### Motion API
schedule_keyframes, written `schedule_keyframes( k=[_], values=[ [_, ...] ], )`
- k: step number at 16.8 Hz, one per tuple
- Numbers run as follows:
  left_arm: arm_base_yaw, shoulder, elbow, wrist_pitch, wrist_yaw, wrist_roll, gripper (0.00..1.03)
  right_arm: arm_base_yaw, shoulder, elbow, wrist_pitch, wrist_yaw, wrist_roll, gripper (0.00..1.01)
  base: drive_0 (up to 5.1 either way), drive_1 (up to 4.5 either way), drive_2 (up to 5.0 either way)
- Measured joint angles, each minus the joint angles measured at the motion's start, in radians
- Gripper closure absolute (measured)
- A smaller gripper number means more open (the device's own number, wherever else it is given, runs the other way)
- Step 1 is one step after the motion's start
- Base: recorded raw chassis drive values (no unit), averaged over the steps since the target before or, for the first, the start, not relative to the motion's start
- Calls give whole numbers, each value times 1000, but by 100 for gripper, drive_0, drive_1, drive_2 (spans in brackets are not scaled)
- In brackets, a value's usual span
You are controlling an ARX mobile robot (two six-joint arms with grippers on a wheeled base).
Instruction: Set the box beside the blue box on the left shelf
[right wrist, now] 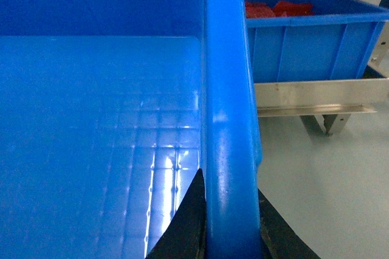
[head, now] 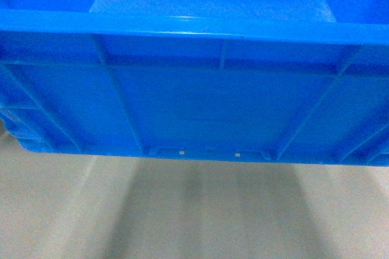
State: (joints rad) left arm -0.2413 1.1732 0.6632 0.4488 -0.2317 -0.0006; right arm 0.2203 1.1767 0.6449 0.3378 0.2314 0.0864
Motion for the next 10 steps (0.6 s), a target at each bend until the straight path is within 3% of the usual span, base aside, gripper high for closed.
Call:
schedule_keyframes(
  k=[10],
  values=[
    [0,0,-1,0,0,0,94,0,1,-2,1,0,1,93,0,0,0]
  ],
)
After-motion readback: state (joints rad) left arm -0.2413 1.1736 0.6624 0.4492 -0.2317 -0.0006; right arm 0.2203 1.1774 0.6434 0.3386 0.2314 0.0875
